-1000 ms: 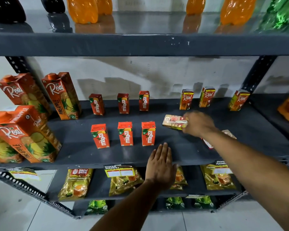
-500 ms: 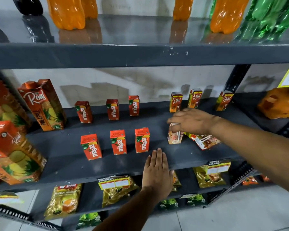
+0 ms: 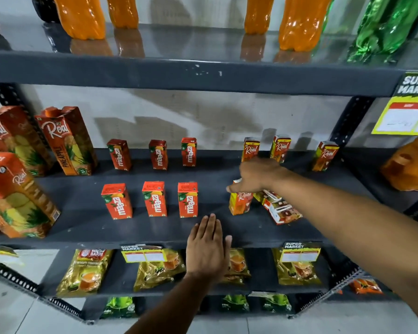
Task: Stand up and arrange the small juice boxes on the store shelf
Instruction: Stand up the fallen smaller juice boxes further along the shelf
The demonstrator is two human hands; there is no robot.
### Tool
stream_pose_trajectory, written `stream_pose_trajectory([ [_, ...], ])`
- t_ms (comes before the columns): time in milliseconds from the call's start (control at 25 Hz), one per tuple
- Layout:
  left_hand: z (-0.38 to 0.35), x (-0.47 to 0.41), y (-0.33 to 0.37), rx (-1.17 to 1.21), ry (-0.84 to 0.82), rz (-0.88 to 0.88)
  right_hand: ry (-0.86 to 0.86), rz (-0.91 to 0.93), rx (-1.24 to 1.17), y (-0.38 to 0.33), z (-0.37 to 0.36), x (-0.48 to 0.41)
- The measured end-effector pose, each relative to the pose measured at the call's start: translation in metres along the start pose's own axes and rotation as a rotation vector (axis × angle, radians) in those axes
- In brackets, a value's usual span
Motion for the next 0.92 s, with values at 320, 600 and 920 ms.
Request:
stream_pose_trajectory([
  [320, -0.008, -0.002, 0.012, -0.105, 0.023, 0.173, 0.137, -0.060, 0.023, -0.001, -0.008, 0.010],
  [600, -0.002, -0.006, 0.013, -0.118, -0.049, 0.141, 0.030, 0.037, -0.551, 0.060, 0.005, 0.023],
  [920, -0.013, -0.026, 0.012, -0.126, -0.045, 0.081, -0.122, -0.192, -0.438, 0.143, -0.097, 0.081],
])
Point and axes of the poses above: each hand's wrist, its own x-axis away from the middle knuckle, its own z-axis out of the back of the hand, y = z × x, the point moved 5 cm from there along -x, towards the middle knuckle, and after that the axes turned 5 degrees about y, right-handed, at the moved point
